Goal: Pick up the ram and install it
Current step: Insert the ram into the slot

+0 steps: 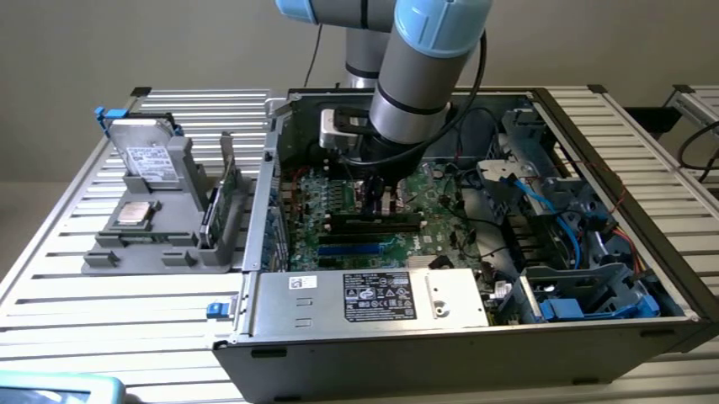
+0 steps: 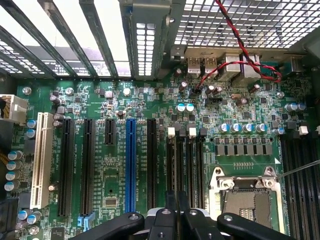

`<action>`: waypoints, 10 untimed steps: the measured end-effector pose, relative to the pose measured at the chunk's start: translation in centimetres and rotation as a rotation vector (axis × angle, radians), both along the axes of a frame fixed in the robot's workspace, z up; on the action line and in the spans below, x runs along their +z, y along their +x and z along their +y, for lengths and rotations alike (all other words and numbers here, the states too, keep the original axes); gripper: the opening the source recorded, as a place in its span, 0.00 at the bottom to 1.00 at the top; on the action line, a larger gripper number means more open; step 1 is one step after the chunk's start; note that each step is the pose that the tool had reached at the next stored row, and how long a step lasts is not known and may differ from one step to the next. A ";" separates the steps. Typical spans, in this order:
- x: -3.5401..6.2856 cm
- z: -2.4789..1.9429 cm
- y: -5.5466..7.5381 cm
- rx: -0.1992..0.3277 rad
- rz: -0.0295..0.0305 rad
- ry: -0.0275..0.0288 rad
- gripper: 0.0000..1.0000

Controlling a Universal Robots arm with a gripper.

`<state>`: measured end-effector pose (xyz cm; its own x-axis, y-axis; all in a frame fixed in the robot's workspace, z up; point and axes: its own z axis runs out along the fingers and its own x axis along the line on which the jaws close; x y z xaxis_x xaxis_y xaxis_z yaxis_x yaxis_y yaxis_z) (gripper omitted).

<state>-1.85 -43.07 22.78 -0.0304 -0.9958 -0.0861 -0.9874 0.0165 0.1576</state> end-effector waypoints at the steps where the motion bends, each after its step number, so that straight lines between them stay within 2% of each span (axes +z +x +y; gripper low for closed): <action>1: 0.00 -0.01 0.0 0.000 0.0004 0.0000 0.13; 10: 0.01 -0.06 0.2 0.004 0.0072 -0.0004 0.13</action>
<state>-1.62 -43.14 22.79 -0.0271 -0.9960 -0.0856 -0.9863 0.0127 0.1646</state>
